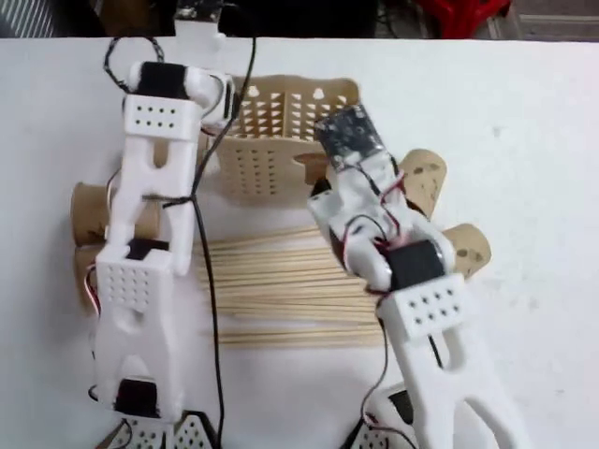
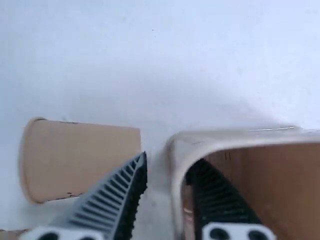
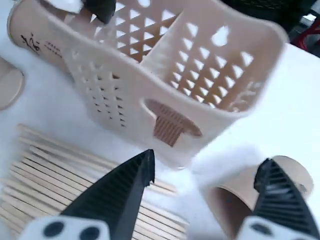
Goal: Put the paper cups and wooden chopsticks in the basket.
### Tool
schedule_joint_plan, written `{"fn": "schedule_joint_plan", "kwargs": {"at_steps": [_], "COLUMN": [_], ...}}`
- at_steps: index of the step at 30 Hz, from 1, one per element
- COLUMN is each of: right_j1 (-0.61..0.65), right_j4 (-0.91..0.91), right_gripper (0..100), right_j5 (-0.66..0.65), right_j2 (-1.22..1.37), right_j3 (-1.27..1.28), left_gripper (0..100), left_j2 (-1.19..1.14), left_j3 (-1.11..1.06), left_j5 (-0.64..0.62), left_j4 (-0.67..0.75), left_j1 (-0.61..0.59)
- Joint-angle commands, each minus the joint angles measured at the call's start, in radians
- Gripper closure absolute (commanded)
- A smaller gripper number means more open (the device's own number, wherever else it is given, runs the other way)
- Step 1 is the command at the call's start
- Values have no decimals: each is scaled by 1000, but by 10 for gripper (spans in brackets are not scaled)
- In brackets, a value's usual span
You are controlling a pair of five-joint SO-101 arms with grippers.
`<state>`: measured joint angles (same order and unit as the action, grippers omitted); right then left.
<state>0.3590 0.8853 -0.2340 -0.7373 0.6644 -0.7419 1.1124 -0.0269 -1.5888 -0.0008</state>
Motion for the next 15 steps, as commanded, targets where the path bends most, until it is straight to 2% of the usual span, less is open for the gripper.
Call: {"fn": "schedule_joint_plan", "kwargs": {"at_steps": [1, 4, 8, 10, 15], "right_j1": [-47, -77, -166, -232, -392], "right_j4": [62, 133, 236, 275, 302], "right_gripper": [683, 683, 683, 697, 845], "right_j5": [-8, -8, -21, -92, -351], "right_j2": [-82, -85, -87, -94, -96], "right_j3": [-9, -38, -92, -107, -107], "left_gripper": [775, 775, 775, 775, 775], "left_j2": [22, 22, 24, 59, 217], "left_j3": [264, 437, 562, 555, 554], "left_j5": [72, 80, 74, 72, 71], "left_j4": [-121, -187, -195, -195, -196], "left_j1": [-18, -21, -44, -54, -81]}}
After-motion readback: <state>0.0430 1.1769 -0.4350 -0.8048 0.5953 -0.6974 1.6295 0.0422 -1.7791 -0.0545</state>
